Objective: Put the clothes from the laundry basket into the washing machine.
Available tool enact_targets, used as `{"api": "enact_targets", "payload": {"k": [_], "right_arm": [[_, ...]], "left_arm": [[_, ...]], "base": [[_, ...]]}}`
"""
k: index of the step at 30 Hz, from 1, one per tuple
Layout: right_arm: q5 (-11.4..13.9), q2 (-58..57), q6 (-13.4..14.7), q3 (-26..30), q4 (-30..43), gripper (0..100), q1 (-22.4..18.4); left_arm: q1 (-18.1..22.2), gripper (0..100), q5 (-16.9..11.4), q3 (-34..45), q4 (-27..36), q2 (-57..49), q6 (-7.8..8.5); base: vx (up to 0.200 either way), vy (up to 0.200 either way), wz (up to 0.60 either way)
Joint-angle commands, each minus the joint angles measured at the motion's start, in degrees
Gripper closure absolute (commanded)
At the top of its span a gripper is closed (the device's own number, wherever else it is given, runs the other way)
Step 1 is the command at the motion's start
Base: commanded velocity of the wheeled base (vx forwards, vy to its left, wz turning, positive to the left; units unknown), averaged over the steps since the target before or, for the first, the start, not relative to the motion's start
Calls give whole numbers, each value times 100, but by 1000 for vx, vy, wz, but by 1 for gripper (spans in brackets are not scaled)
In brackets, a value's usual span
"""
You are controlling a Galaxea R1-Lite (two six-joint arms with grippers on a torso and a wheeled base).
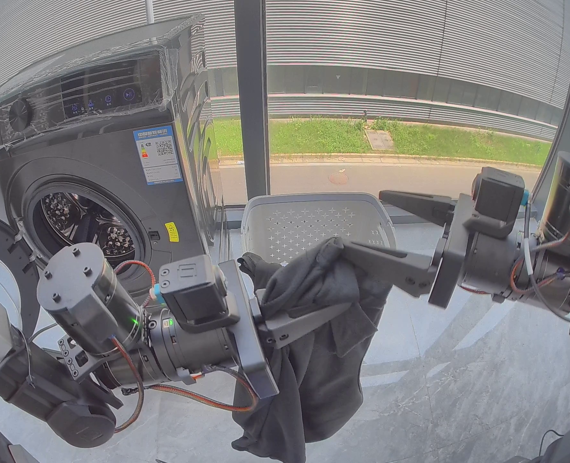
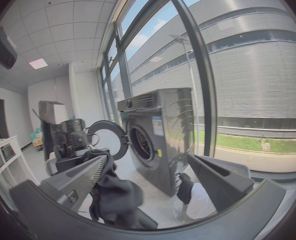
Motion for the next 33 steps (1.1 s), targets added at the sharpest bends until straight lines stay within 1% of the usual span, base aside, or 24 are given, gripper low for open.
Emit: {"api": "enact_targets", "payload": {"k": [1, 2, 4, 5, 6, 7, 8, 10, 14, 17, 22, 24, 27, 29, 33], "right_arm": [[61, -232, 41, -32, -1, 0, -570], [114, -268, 50, 47, -9, 0, -667], [228, -285, 41, 240, -9, 0, -737], [228, -285, 41, 240, -9, 0, -737], [316, -276, 32, 363, -9, 0, -737], [509, -250, -12, 574, -9, 0, -737], [597, -232, -38, 645, -1, 0, -737], [755, -206, -82, 794, -1, 0, -737], [1001, 49, -153, 1049, -1, 0, -737], [1230, 392, -293, 1075, -1, 0, -702], [1414, 954, -443, 970, -9, 0, -702], [1423, 1024, -460, 970, -9, 0, -702], [1511, 1235, -530, 926, -18, 0, -702], [1529, 1358, -539, 864, -18, 0, -711], [1537, 1578, -548, 732, -36, 0, -746]], "left_arm": [[299, 100, -8, -30, -1, -46, -4], [413, 100, -8, -65, -10, -46, -4], [563, 100, -8, -144, -10, -63, -4], [563, 100, -8, -144, -10, -63, -4], [642, 100, -8, -215, -10, -98, -13], [765, 100, -8, -329, 8, -151, -31], [809, 100, -8, -373, -1, -169, -48], [905, 100, -8, -487, -1, -186, -145], [976, 100, -17, -610, -1, -239, -259], [967, 100, -52, -637, -1, -257, -268], [958, 100, -96, -689, 8, -318, -268], [958, 100, -96, -698, 17, -336, -277], [958, 100, -105, -733, 8, -397, -382], [958, 100, -105, -760, 43, -485, -417], [958, 100, -113, -751, 61, -599, -426]], "base": [[0, 0, 0], [0, 0, 0], [0, 0, 0], [0, 0, 0], [0, 0, 0], [0, 0, 0], [0, 0, 0], [0, 0, 0], [0, 0, 0], [0, 0, 0], [0, 0, 0], [0, 0, 0], [0, 0, 0], [0, 0, 0], [0, 0, 0]]}}
